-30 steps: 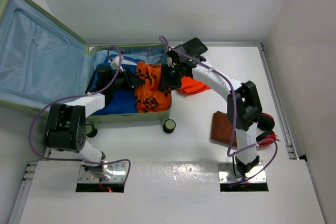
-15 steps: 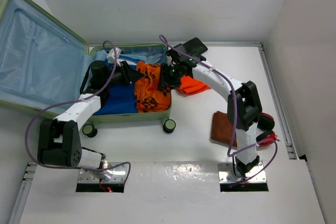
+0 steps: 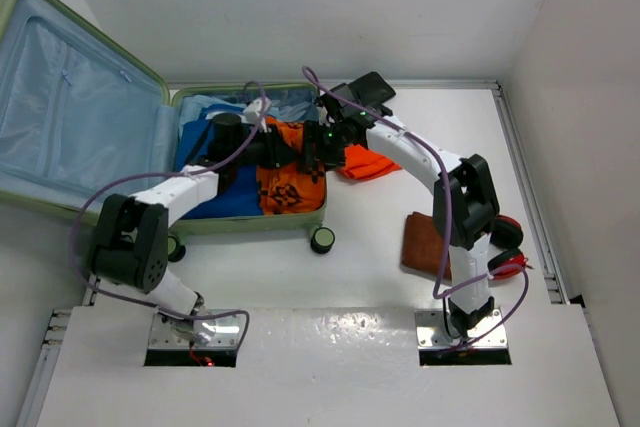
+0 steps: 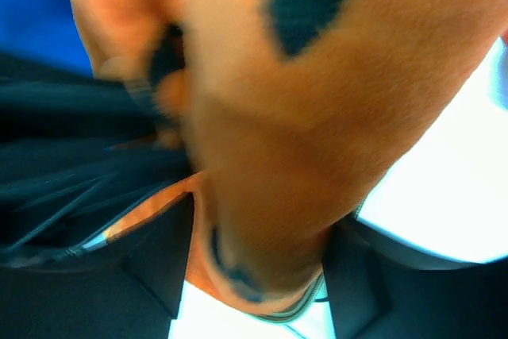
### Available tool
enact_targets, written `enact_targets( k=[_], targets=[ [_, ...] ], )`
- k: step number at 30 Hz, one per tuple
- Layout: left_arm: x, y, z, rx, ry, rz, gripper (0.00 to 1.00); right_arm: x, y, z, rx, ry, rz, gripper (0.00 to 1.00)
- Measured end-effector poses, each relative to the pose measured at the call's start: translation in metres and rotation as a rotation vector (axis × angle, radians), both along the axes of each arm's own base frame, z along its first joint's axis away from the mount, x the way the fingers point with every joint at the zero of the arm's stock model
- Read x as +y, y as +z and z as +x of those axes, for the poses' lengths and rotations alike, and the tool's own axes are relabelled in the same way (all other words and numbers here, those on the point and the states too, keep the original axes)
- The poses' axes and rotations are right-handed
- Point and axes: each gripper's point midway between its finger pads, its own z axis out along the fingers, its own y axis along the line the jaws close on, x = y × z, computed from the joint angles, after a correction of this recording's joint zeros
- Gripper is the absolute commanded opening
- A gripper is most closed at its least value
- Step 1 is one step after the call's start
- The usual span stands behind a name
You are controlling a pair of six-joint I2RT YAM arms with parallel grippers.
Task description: Pack the luggage
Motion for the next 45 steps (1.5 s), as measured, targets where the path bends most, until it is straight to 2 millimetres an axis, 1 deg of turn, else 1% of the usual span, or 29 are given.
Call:
enact_targets(
  k=[3, 4, 6, 8, 10, 12, 14, 15, 16, 17, 18, 20, 22, 23, 24, 25, 26, 27, 31, 32, 33, 35, 37, 38, 40, 42, 43, 44, 45],
  targets=[
    [-0.004, -0.03, 0.008, 0.043, 0.034, 0.095, 0.26, 0.0, 0.003, 0.001, -0.01, 0.009, 0.0, 0.79],
    [-0.003, -0.039, 0.01, 0.054, 0.052, 0.124, 0.26, 0.0, 0.004, 0.001, -0.017, 0.016, -0.001, 0.81],
    [0.005, -0.052, 0.014, 0.067, 0.096, 0.18, 0.25, -0.002, 0.014, 0.0, -0.034, 0.029, -0.004, 0.83],
    [0.007, -0.061, 0.019, 0.074, 0.124, 0.221, 0.25, -0.006, 0.031, 0.0, -0.064, 0.032, 0.003, 0.83],
    [0.006, -0.069, 0.025, 0.077, 0.154, 0.275, 0.24, -0.016, 0.06, 0.001, -0.118, 0.015, 0.024, 0.83],
    [0.003, -0.078, 0.033, 0.086, 0.186, 0.334, 0.23, -0.035, 0.09, 0.007, -0.172, -0.028, 0.047, 0.83],
    [-0.003, -0.091, 0.041, 0.1, 0.202, 0.387, 0.23, -0.063, 0.121, 0.018, -0.234, -0.102, 0.068, 0.83],
    [-0.005, -0.099, 0.044, 0.11, 0.21, 0.414, 0.23, -0.081, 0.135, 0.025, -0.269, -0.148, 0.072, 0.83],
    [-0.007, -0.107, 0.046, 0.118, 0.214, 0.436, 0.23, -0.096, 0.146, 0.03, -0.298, -0.184, 0.075, 0.83],
    [-0.012, -0.113, 0.047, 0.122, 0.213, 0.457, 0.25, -0.113, 0.154, 0.034, -0.325, -0.226, 0.068, 0.83],
    [-0.016, -0.118, 0.048, 0.121, 0.212, 0.475, 0.25, -0.132, 0.158, 0.037, -0.341, -0.269, 0.057, 0.83],
    [-0.023, -0.121, 0.048, 0.107, 0.209, 0.513, 0.28, -0.155, 0.159, 0.039, -0.354, -0.318, 0.032, 0.83],
    [-0.027, -0.121, 0.048, 0.097, 0.21, 0.539, 0.35, -0.168, 0.15, 0.037, -0.339, -0.336, 0.01, 0.83],
    [-0.027, -0.121, 0.049, 0.095, 0.211, 0.544, 0.4, -0.173, 0.142, 0.036, -0.325, -0.339, -0.003, 0.83],
    [-0.027, -0.121, 0.049, 0.092, 0.212, 0.544, 0.52, -0.177, 0.134, 0.035, -0.31, -0.34, -0.015, 0.83],
    [-0.028, -0.119, 0.049, 0.086, 0.209, 0.538, 0.58, -0.181, 0.126, 0.033, -0.293, -0.34, -0.03, 0.83],
    [-0.028, -0.115, 0.05, 0.074, 0.208, 0.522, 0.64, -0.184, 0.118, 0.031, -0.279, -0.338, -0.042, 0.83],
    [-0.028, -0.109, 0.049, 0.054, 0.206, 0.501, 0.71, -0.188, 0.111, 0.03, -0.266, -0.334, -0.055, 0.83],
    [-0.023, -0.078, 0.034, -0.038, 0.172, 0.468, 0.79, -0.201, 0.091, 0.027, -0.252, -0.307, -0.1, 0.82],
    [-0.023, -0.062, 0.029, -0.071, 0.15, 0.46, 0.8, -0.205, 0.086, 0.027, -0.252, -0.301, -0.111, 0.81],
    [-0.023, -0.054, 0.027, -0.088, 0.142, 0.455, 0.81, -0.211, 0.078, 0.026, -0.246, -0.289, -0.131, 0.8],
    [-0.023, -0.027, 0.023, -0.153, 0.119, 0.44, 0.82, -0.217, 0.071, 0.026, -0.245, -0.271, -0.154, 0.8],
    [-0.021, 0.003, 0.018, -0.23, 0.099, 0.43, 0.86, -0.229, 0.06, 0.026, -0.247, -0.23, -0.193, 0.8],
    [-0.019, 0.018, 0.014, -0.267, 0.09, 0.425, 0.86, -0.234, 0.055, 0.023, -0.242, -0.212, -0.207, 0.78],
    [-0.015, 0.049, 0.009, -0.348, 0.083, 0.409, 0.87, -0.247, 0.044, 0.016, -0.235, -0.144, -0.242, 0.77],
    [-0.01, 0.08, 0.005, -0.421, 0.087, 0.391, 0.87, -0.262, 0.032, 0.002, -0.222, -0.052, -0.279, 0.73],
    [-0.007, 0.094, 0.003, -0.452, 0.092, 0.379, 0.87, -0.269, 0.025, -0.008, -0.214, -0.004, -0.301, 0.71],
    [-0.005, 0.104, 0.001, -0.473, 0.094, 0.371, 0.87, -0.277, 0.019, -0.02, -0.199, 0.038, -0.326, 0.71],
    [-0.004, 0.113, 0.0, -0.492, 0.097, 0.363, 0.87, -0.284, 0.013, -0.034, -0.178, 0.086, -0.35, 0.69]
  ],
)
